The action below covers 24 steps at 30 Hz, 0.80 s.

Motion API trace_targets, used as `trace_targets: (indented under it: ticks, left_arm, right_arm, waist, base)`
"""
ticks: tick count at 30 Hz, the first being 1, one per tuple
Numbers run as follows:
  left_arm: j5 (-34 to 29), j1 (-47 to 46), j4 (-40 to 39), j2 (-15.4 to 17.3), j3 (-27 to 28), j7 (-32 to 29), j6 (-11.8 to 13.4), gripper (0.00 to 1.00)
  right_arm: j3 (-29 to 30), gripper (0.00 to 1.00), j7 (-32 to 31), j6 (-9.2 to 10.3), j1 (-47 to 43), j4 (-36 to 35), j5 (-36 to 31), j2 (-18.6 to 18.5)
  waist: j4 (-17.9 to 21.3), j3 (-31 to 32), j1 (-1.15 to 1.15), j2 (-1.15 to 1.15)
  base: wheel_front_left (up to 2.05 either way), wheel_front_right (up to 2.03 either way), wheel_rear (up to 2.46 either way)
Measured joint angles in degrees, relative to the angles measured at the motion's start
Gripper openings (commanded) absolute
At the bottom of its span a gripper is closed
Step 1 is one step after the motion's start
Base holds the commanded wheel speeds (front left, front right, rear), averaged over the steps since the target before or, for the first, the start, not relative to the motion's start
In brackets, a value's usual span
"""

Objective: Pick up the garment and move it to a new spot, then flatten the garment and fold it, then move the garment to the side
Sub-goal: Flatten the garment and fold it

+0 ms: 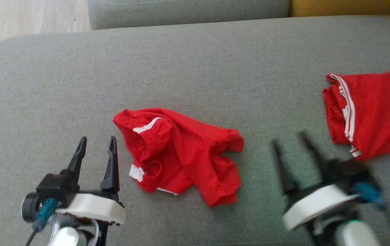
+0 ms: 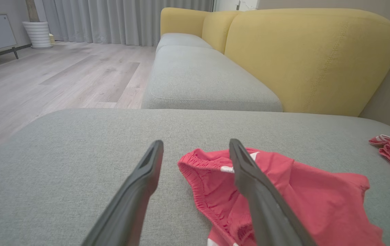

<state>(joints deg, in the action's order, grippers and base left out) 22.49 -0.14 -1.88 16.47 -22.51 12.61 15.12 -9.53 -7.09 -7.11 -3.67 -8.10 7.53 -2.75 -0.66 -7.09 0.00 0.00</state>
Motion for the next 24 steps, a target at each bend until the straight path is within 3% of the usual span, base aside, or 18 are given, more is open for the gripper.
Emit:
trace_targets:
  ticks: [1, 8, 13, 14, 15, 19, 24]
  left_arm:
    - [0.0, 0.0, 0.0, 0.0, 0.0, 0.0, 0.0, 1.0]
    - [-0.15, -2.07, 0.49, -0.12, -0.79, 0.19, -1.02, 1.0]
    - [-0.15, -3.44, 1.42, -0.67, -0.83, 0.74, -1.22, 1.0]
    - [-0.15, -3.52, 1.65, -0.78, -0.83, 0.96, -1.46, 1.0]
    - [-0.15, -3.55, 1.79, -0.85, -0.83, 1.11, -1.51, 1.0]
    - [-0.15, -3.58, 2.13, -1.12, -0.79, 1.18, -1.52, 1.0]
    - [-0.15, -3.64, 2.19, -1.19, -0.73, 1.37, -1.6, 1.0]
  right_arm:
    - [0.0, 1.0, 0.0, 0.0, 0.0, 0.0, 0.0, 0.0]
    - [-15.16, 1.0, -3.55, 0.0, 0.09, 8.8, 3.47, -1.97]
    - [-18.86, 1.0, -5.22, 0.0, 1.36, 12.27, 5.1, -3.0]
    - [-19.11, 0.71, -5.38, 0.0, 1.74, 12.81, 5.35, -3.22]
    - [-19.15, 0.0, -5.65, 0.0, 2.13, 13.15, 5.67, -3.43]
    - [-17.2, 0.0, -4.87, 0.0, 3.44, 12.69, 5.94, -3.43]
    - [-10.8, 0.0, -3.79, 0.0, 4.56, 7.02, 6.1, -2.96]
  waist:
    - [0.0, 0.0, 0.0, 0.0]
    - [-2.21, -1.96, 0.0, 0.0]
    - [-3.93, -3.33, 0.0, 0.0]
    - [-4.16, -3.53, 0.0, 0.0]
    - [-4.33, -3.7, 0.0, 0.0]
    - [-4.55, -4.09, 0.0, 0.0]
    - [-3.96, -4.04, 0.0, 0.0]
  base:
    - [0.0, 0.0, 0.0]
    - [0.0, 0.0, 0.0]
    - [0.0, 0.0, 0.0]
    - [0.0, 0.0, 0.0]
    - [0.0, 0.0, 0.0]
    - [0.0, 0.0, 0.0]
    - [0.0, 0.0, 0.0]
